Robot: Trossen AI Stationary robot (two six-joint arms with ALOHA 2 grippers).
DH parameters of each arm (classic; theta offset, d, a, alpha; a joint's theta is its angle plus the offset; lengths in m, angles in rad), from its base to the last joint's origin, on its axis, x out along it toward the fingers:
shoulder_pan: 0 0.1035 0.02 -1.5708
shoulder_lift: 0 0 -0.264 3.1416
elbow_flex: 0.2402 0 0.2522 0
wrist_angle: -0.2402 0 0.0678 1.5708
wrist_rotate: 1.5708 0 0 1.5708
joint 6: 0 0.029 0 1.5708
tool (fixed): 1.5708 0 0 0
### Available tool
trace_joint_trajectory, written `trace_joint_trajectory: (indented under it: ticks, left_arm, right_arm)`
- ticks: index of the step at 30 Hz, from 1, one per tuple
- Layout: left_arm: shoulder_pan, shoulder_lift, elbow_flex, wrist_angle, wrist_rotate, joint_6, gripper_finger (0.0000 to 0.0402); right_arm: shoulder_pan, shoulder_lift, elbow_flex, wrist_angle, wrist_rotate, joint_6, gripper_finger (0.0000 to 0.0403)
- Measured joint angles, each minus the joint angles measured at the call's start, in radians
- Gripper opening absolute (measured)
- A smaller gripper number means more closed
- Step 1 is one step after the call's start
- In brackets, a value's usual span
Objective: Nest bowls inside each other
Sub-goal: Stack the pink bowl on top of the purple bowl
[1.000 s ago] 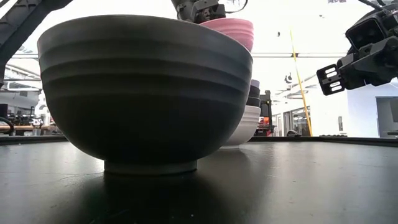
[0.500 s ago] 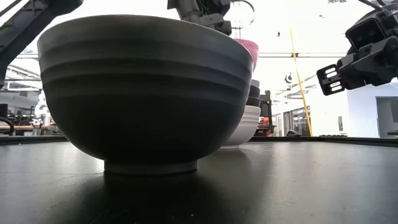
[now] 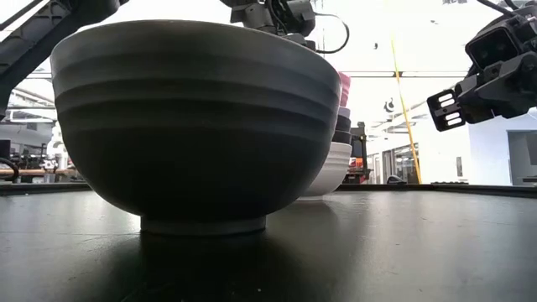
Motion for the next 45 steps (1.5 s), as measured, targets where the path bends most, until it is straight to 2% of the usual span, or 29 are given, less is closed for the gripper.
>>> trace_joint_trajectory:
  ticks: [6,16,25,45]
  left_arm:
    - [-0.006,0.013,0.0,0.008,-0.004,0.0,0.0004]
    - [-0.016,0.004,-0.111,0.107,0.008,-0.023,0.0003]
    - [-0.036,0.005,-0.133,0.133,-0.014,-0.031,0.0003]
    - [-0.073,0.007,-0.134,0.065,-0.186,-0.051,0.0003]
  right_arm:
    - [0.0,0.0,0.0,0.0,0.0,-0.001,0.0061]
    - [0.0,0.0,0.0,0.0,0.0,0.001,0.0061]
    - [0.0,0.0,0.0,0.0,0.0,0.0,0.0061]
    - [0.0,0.0,0.0,0.001,0.001,-0.006,0.0061]
